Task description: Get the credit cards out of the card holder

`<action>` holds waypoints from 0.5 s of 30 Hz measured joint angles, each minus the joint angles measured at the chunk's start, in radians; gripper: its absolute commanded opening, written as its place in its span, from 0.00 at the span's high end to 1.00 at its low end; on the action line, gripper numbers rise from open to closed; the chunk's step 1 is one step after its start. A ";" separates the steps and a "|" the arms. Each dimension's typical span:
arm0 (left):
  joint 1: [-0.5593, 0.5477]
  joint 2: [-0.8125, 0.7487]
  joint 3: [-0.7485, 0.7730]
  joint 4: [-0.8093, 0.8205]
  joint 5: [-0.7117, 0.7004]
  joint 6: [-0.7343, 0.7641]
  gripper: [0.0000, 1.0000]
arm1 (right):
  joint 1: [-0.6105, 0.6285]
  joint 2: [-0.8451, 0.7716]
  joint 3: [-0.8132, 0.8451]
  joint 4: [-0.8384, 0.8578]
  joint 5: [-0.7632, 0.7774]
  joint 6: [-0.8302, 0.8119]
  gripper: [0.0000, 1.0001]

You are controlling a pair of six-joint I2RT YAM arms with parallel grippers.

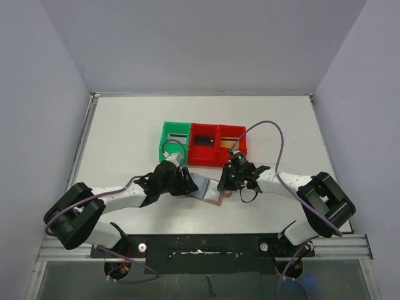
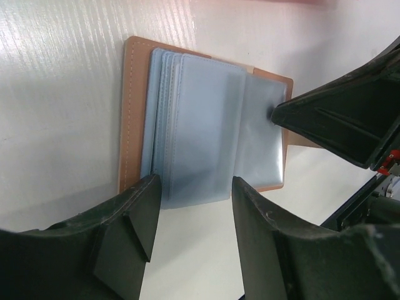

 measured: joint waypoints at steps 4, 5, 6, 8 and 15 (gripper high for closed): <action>0.005 0.007 -0.007 0.025 0.016 -0.008 0.59 | 0.000 0.000 -0.001 0.002 0.000 0.000 0.91; 0.005 0.007 -0.008 0.029 0.018 -0.010 0.61 | 0.000 0.000 -0.001 0.002 0.000 0.000 0.91; 0.005 0.007 -0.009 0.032 0.023 -0.015 0.62 | 0.000 0.000 -0.002 0.003 0.000 0.000 0.91; 0.005 0.007 -0.010 0.043 0.035 -0.020 0.63 | 0.000 0.000 -0.002 0.005 0.000 0.000 0.91; 0.005 0.005 -0.010 0.078 0.067 -0.032 0.63 | 0.000 0.000 -0.003 0.008 0.000 0.000 0.91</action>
